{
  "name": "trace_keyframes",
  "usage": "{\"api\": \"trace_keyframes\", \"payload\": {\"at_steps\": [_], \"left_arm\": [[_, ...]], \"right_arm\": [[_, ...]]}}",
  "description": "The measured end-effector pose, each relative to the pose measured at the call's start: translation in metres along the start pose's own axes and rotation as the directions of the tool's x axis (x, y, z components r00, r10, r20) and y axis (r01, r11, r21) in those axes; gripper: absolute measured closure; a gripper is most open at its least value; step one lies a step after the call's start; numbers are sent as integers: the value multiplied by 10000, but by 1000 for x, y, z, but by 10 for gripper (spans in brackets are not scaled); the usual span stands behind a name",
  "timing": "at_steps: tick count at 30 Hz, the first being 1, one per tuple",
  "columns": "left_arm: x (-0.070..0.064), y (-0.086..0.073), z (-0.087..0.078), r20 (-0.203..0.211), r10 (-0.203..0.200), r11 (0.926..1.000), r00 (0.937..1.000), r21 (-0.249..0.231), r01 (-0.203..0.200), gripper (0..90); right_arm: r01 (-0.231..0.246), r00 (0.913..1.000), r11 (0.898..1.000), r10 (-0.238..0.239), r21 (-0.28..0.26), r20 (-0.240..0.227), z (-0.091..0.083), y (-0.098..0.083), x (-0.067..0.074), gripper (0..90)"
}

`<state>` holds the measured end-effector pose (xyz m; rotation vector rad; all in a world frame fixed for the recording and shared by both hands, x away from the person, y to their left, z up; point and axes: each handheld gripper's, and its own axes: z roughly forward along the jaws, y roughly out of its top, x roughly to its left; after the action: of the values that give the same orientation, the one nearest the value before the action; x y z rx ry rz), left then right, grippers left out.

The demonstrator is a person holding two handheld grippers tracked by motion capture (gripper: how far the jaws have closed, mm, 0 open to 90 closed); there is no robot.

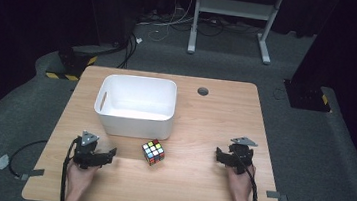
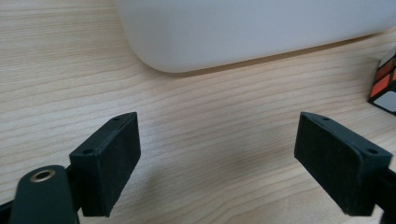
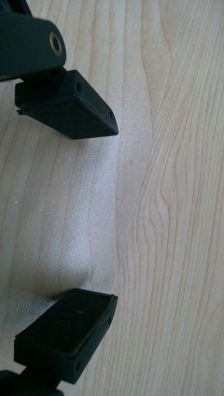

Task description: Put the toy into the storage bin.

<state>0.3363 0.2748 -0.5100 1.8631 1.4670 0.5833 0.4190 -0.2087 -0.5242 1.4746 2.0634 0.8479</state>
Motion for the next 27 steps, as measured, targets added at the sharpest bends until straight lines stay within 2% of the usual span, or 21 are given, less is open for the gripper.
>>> {"api": "trace_keyframes", "payload": {"at_steps": [3, 7, 15, 27], "left_arm": [[-3, 0, 1, 175, -7, 10000, 9998, -12, 7, 146], [-8, 1, 1, 387, 232, 9997, 9990, 40, -233, 146], [-20, 2, 3, 809, 440, 9990, 9958, 9, -442, 146], [-26, 5, -3, 1197, 585, 9983, 9911, -148, -571, 145]], "right_arm": [[7, 10000, 10000, -7, 0, -6, 0, 0, 0, 163], [5, 10000, 10000, -5, 1, -7, 0, 0, 0, 163], [72, 10000, 10000, -72, -43, -41, 0, 0, 0, 174], [168, 9998, 9998, -169, -58, -120, 0, 0, 2, 181]]}}
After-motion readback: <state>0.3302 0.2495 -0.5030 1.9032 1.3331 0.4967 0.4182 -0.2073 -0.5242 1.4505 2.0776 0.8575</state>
